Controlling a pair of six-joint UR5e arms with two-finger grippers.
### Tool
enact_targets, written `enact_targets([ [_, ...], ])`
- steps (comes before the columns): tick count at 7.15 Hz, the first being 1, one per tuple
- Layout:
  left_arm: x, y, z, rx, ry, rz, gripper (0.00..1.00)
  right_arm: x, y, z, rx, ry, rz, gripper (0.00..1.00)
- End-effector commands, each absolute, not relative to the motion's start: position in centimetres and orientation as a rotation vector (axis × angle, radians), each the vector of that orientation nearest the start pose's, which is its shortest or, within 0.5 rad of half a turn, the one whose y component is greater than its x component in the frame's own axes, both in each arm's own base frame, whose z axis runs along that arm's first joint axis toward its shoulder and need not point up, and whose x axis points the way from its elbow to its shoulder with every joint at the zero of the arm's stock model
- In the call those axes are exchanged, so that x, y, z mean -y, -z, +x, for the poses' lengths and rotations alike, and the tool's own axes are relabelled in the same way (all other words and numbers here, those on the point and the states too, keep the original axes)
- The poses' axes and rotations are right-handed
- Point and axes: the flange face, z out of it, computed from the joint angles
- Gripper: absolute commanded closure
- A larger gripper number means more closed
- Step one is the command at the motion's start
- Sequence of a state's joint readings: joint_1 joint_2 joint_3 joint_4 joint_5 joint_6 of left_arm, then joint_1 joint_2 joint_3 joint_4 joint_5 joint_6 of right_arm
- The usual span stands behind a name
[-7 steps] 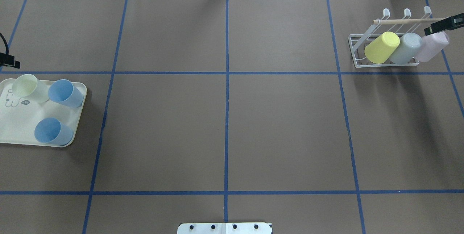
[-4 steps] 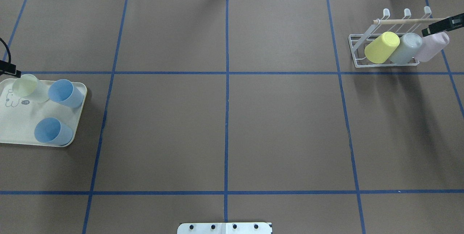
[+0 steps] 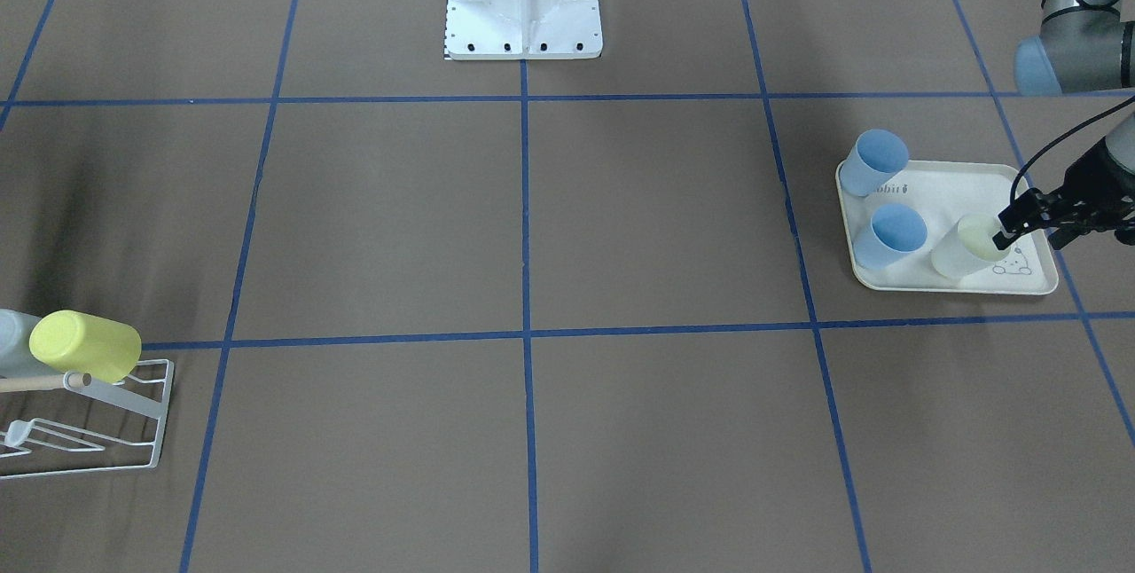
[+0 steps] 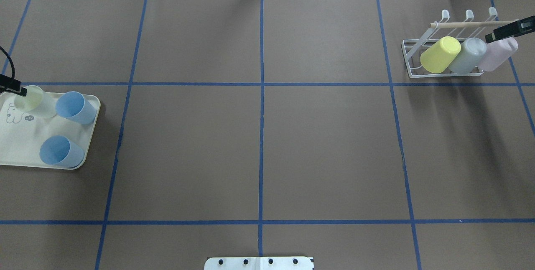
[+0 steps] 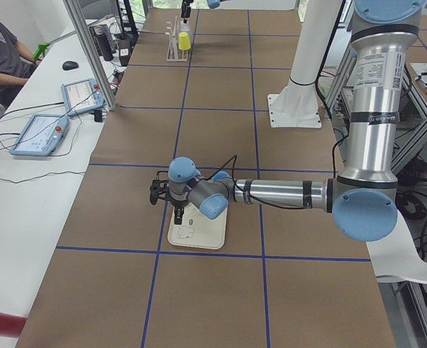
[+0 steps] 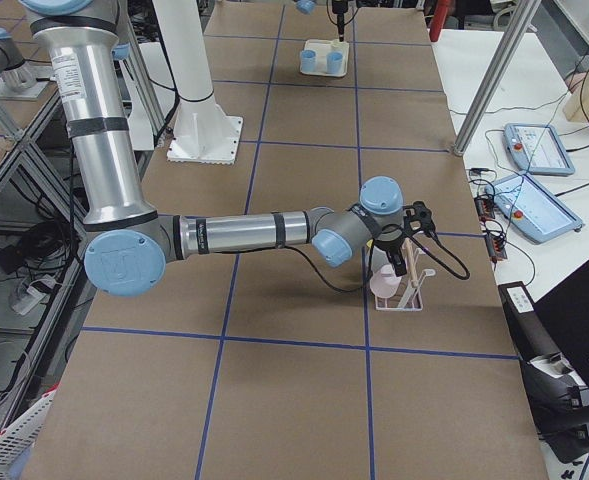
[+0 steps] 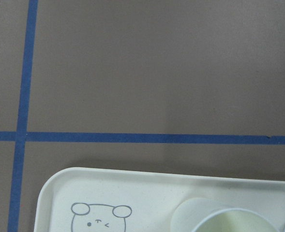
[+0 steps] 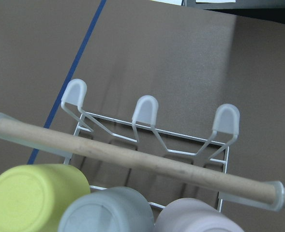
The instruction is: Transfer IKEA cup to right arm and place on rack
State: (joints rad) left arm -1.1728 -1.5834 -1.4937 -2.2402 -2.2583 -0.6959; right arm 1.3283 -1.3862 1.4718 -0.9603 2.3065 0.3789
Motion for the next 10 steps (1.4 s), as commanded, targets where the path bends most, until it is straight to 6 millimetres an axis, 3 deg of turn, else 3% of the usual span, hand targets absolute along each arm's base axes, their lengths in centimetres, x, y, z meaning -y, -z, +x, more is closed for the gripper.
enact_targets([
  [1,50.5,-62.1,14.8,-0.871,0.061,0.132,0.38,59.1,-54.0,-7.8,0.873,0.13,0.414,0.01],
  [5,50.3,-62.0,15.2,-0.884,0.053,0.118,0.92,58.9,-53.9,-7.8,0.881,0.135,0.413,0.01],
  [6,50.3,-62.0,15.1,-0.884,0.054,0.121,1.0,59.0,-53.5,-7.8,0.882,0.138,0.419,0.01],
  [7,50.3,-61.9,15.1,-0.89,0.052,0.119,1.0,59.1,-53.3,-7.8,0.883,0.139,0.423,0.01],
  [9,49.5,-60.9,13.4,-0.91,0.071,0.116,1.0,59.0,-50.3,-7.8,0.895,0.137,0.456,0.01],
  [10,49.7,-59.5,10.7,-0.945,0.117,0.093,1.0,60.2,-47.8,-8.1,0.924,0.079,0.458,0.01],
])
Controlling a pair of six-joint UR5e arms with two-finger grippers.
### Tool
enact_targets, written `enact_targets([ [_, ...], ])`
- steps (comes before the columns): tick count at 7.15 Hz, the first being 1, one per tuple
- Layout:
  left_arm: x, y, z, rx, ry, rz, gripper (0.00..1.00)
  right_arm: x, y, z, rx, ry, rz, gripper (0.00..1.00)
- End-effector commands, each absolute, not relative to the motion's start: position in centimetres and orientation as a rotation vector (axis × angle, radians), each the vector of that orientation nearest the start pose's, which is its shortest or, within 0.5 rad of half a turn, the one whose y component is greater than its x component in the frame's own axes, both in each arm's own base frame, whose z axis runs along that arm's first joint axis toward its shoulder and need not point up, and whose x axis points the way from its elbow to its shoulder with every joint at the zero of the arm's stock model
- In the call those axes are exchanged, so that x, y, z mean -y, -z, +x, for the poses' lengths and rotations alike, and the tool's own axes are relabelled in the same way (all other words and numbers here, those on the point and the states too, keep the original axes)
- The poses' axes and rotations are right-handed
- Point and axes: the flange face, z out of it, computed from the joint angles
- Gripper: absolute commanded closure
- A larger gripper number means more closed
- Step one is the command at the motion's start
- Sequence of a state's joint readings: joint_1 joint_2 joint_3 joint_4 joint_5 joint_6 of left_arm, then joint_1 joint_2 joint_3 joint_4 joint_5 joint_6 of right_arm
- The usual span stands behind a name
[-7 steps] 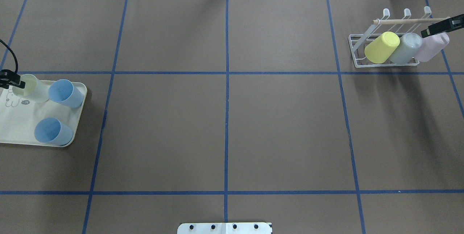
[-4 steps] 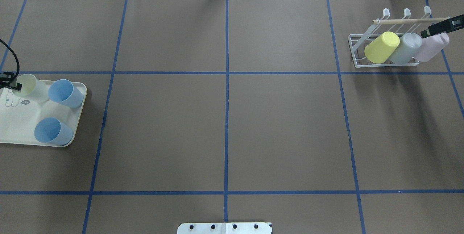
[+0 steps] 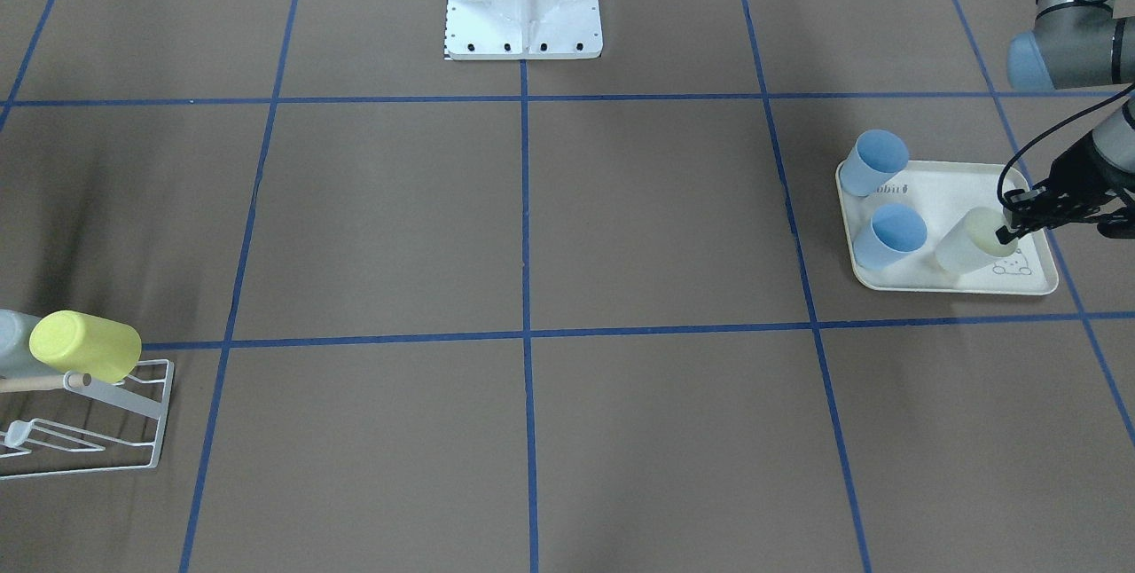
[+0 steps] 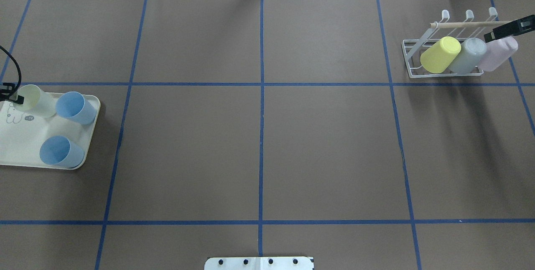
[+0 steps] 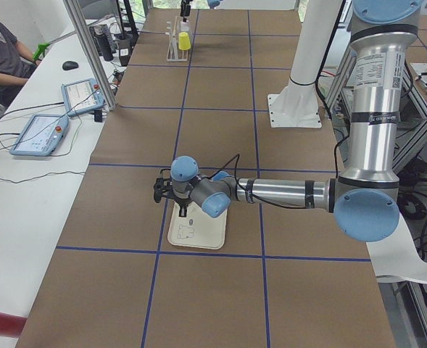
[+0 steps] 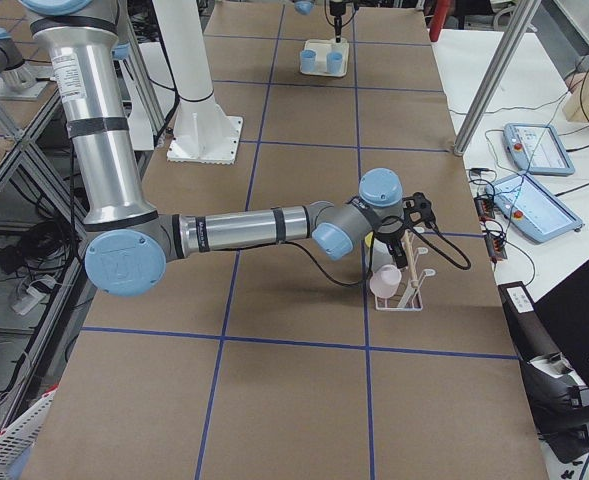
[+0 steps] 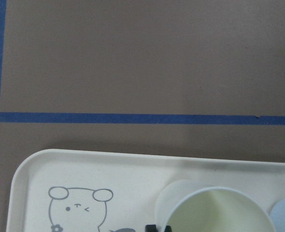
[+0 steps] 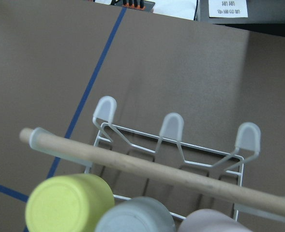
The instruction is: Transfer IKEA cup to right arm and place on rack
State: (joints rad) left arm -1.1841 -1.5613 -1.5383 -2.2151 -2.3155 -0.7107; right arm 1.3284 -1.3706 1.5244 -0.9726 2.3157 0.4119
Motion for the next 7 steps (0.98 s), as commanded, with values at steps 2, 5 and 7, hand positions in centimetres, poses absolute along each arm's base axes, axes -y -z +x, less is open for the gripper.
enact_targets([
  [2,49.7,-55.1,7.8,-1.003,0.195,0.089,1.0,61.2,-42.6,-8.7,1.025,-0.031,0.423,0.01],
  [5,50.7,-50.3,8.2,-1.046,0.268,0.089,1.0,59.3,-33.9,-14.1,1.178,-0.161,0.331,0.01],
  [7,53.1,-42.5,9.3,-1.097,0.277,0.122,1.0,56.3,-29.6,-17.1,1.26,-0.202,0.267,0.02],
])
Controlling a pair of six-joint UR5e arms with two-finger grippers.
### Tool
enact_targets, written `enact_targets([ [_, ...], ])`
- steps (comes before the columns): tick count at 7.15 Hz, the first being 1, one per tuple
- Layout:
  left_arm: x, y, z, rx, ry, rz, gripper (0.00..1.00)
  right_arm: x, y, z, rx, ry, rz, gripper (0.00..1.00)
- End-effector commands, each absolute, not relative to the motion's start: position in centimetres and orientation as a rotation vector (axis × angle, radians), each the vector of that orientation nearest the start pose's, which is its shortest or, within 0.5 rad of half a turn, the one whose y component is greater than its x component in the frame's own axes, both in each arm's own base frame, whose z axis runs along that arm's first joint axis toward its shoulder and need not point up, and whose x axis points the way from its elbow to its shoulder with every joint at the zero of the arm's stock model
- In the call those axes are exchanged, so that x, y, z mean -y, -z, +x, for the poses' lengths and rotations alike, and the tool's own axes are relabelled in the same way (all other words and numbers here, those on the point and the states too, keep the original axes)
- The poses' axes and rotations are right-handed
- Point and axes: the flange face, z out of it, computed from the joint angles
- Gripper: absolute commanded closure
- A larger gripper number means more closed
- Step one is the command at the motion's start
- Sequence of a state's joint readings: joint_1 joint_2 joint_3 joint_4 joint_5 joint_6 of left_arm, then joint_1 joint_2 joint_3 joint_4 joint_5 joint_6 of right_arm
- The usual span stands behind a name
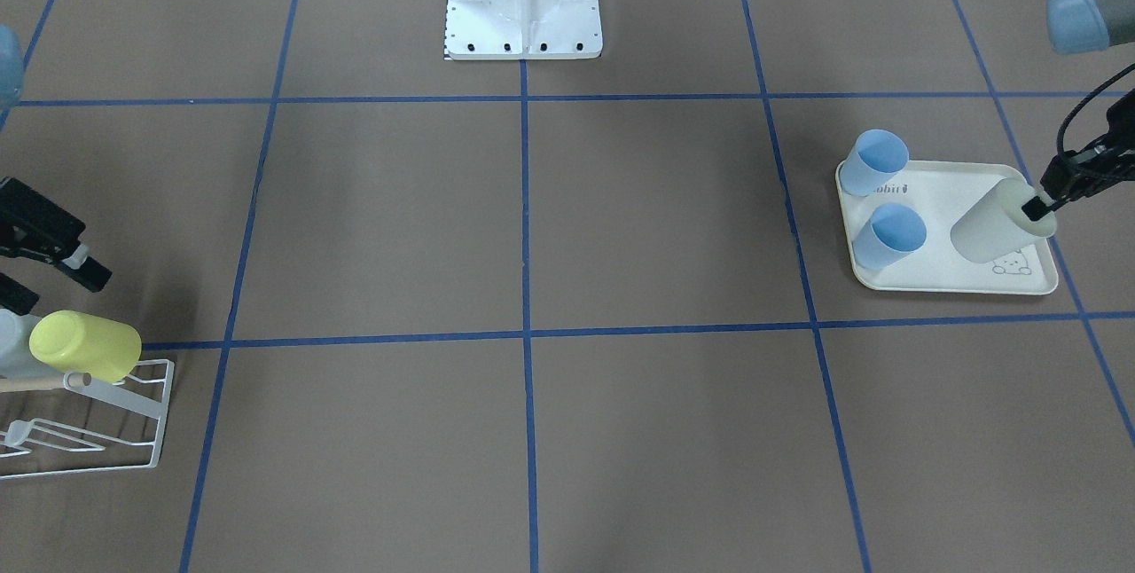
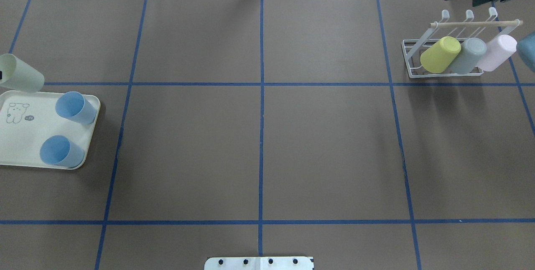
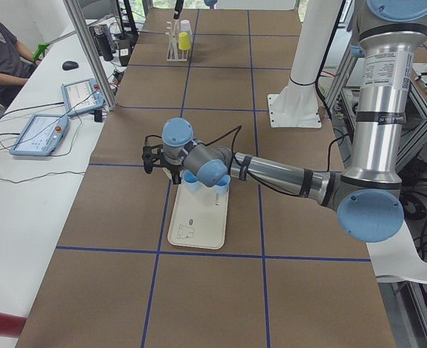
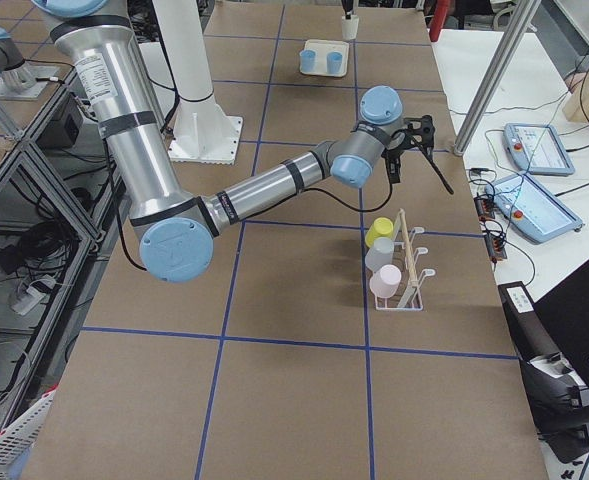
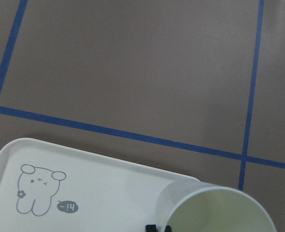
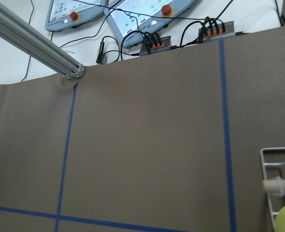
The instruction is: Transfer IKEA cup to right arm and place on rack
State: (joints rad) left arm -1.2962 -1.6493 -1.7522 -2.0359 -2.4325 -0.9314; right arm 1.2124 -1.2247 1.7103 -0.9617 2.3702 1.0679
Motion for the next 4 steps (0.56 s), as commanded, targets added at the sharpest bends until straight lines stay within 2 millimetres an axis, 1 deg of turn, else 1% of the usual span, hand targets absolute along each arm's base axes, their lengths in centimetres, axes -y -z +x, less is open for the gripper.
enact_targets([
  [1,52.2,-38.5,11.3,-1.166,0.38,0.03,1.0,54.5,-27.6,-19.3,1.297,-0.19,0.232,0.02],
  [2,51.2,-33.5,15.7,-1.278,0.396,-0.036,1.0,52.1,-25.7,-22.1,1.336,-0.177,0.174,0.02],
  [3,49.6,-29.4,21.2,-1.392,0.405,-0.134,1.0,49.8,-24.0,-24.6,1.368,-0.151,0.127,0.02],
  [4,47.9,-25.3,25.7,-1.481,0.405,-0.222,1.0,48.7,-21.5,-26.5,1.411,-0.095,0.138,0.01],
])
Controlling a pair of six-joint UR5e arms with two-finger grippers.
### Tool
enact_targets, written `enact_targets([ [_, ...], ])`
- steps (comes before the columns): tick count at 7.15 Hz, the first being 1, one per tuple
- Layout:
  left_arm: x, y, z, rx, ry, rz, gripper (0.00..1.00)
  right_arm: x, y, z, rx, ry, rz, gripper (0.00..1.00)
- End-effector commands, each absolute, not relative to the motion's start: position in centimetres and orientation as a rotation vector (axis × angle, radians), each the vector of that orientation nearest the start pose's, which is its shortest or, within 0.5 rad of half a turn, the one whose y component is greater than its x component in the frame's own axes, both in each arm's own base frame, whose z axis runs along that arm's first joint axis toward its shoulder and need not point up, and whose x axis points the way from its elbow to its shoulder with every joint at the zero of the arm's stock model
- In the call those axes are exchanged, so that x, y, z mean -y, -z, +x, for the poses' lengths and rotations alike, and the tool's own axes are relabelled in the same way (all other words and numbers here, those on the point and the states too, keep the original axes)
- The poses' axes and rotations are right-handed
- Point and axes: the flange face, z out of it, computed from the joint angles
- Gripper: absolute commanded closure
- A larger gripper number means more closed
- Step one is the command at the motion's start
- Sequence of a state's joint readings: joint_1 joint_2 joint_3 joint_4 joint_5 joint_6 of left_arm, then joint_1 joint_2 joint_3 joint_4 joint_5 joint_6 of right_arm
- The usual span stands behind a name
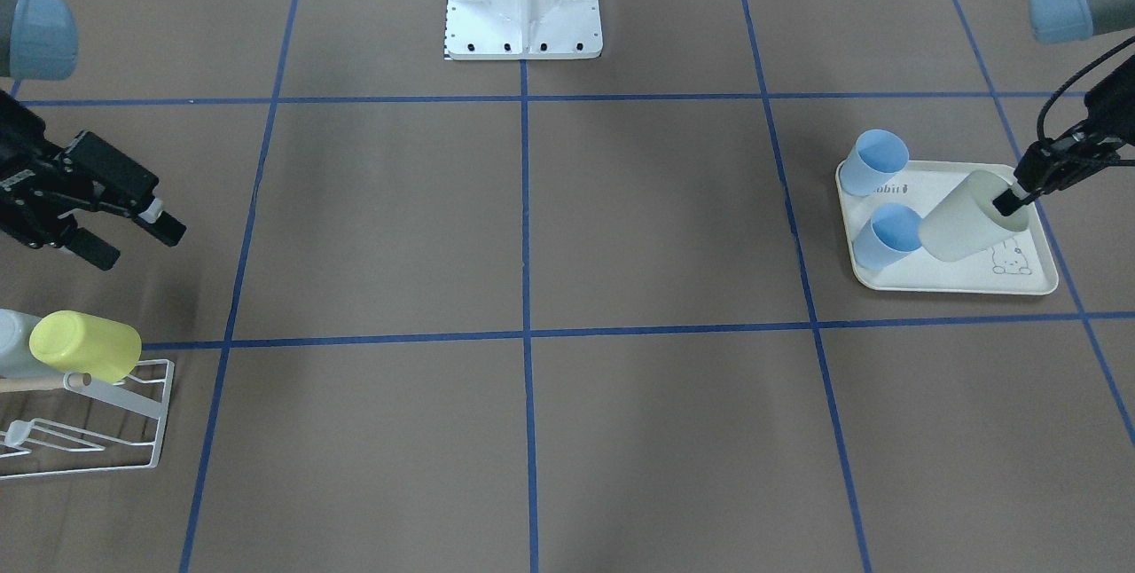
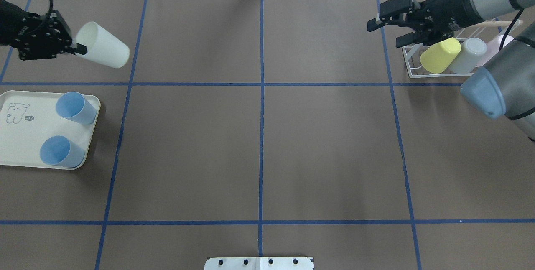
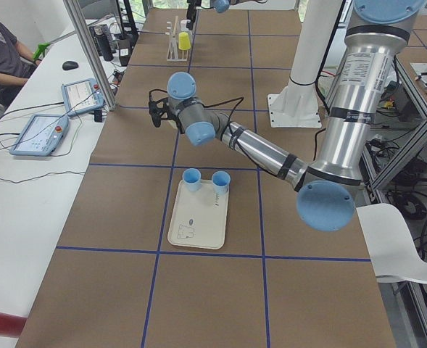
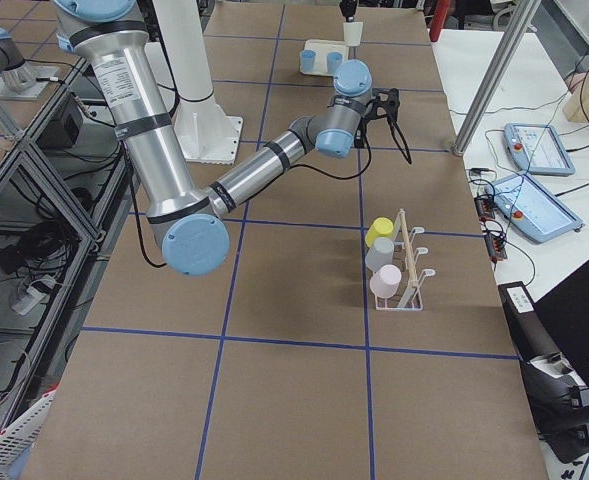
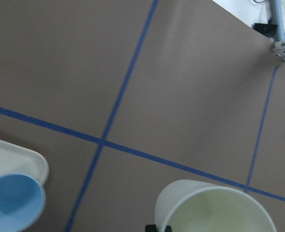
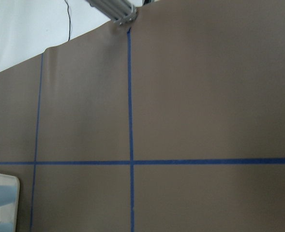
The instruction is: Transfer IKEA cup to right arm and place on rack
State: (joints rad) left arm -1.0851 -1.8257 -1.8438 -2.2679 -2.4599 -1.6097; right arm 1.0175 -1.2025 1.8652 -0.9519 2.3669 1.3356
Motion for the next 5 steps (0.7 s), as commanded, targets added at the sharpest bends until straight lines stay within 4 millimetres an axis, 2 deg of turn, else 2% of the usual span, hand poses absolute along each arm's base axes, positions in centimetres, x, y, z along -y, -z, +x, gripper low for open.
enact_targets([
  [1,46.7,-21.2,28.8,-1.558,0.433,-0.245,1.0,47.3,-20.5,-27.7,1.501,-0.087,0.128,0.02],
  [2,45.2,-18.0,32.1,-1.663,0.476,-0.245,1.0,46.1,-20.0,-28.7,1.618,-0.135,0.114,0.02],
  [3,42.8,-16.6,34.8,-1.814,0.544,-0.267,1.0,44.7,-19.3,-30.0,1.723,-0.196,0.081,0.02],
  [4,41.2,-16.8,36.3,-1.981,0.59,-0.337,1.0,43.3,-18.6,-30.9,1.816,-0.249,0.045,0.03],
  [5,39.8,-18.2,37.9,-2.118,0.599,-0.411,1.0,42.2,-18.2,-31.2,1.911,-0.284,0.004,0.03],
])
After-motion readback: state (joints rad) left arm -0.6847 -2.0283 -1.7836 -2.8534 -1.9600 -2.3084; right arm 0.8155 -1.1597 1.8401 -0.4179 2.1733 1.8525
